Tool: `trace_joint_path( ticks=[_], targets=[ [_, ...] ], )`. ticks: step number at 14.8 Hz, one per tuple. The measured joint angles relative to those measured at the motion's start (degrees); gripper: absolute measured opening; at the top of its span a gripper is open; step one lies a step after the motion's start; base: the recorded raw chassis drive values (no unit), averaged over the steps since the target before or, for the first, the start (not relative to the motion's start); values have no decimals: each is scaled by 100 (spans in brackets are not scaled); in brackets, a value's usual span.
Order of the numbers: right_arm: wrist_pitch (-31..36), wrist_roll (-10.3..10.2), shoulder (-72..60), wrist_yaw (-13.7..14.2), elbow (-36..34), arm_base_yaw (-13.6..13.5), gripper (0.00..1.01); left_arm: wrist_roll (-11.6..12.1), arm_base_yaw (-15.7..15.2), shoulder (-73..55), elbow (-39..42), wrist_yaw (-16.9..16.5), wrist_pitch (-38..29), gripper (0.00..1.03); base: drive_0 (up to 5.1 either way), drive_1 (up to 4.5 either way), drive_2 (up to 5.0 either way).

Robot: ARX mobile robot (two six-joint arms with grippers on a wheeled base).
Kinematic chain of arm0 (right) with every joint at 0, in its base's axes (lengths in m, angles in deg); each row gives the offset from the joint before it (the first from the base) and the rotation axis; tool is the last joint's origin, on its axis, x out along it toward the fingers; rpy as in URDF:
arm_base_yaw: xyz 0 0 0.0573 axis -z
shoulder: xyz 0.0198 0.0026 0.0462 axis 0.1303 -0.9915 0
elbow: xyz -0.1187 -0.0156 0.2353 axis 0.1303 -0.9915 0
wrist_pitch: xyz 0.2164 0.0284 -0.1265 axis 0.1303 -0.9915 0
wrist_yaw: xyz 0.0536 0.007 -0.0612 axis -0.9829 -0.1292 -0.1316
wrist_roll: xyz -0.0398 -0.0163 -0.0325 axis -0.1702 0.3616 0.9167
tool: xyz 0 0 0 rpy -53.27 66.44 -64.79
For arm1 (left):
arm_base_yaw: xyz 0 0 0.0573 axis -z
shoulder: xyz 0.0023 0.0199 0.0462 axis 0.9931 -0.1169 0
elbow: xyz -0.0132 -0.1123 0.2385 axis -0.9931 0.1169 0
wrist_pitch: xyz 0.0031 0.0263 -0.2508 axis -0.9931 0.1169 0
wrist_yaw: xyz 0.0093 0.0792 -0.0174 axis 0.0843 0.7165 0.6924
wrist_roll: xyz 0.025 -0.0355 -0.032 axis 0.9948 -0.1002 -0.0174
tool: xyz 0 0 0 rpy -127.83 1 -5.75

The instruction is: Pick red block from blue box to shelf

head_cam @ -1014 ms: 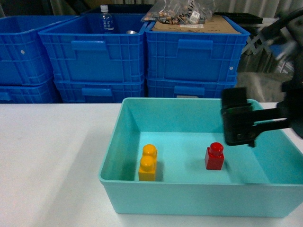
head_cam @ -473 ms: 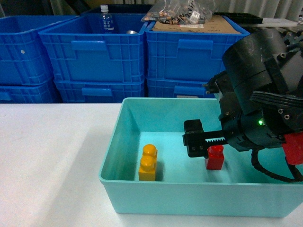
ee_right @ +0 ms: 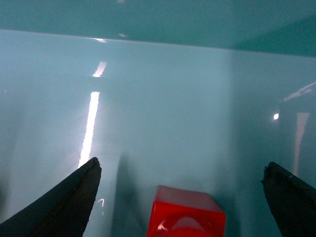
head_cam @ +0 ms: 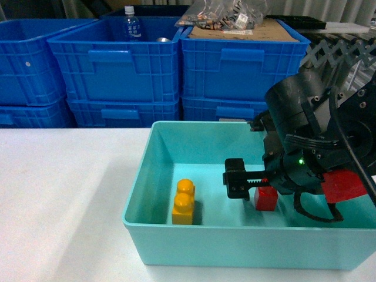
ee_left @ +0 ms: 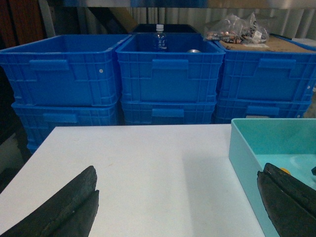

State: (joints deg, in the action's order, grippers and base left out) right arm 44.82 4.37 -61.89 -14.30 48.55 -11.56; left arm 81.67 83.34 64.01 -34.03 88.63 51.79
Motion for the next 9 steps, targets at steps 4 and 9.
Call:
trace_joint_path(
  ticks=[4,9],
  targets=[
    [-11,-13,-363,15,302,28,62,2,0,0,0,0,0,98,0,0,0],
    [378,-9,-153,-31,-2,109,28,0,0,0,0,2,0,98,0,0,0]
  ],
)
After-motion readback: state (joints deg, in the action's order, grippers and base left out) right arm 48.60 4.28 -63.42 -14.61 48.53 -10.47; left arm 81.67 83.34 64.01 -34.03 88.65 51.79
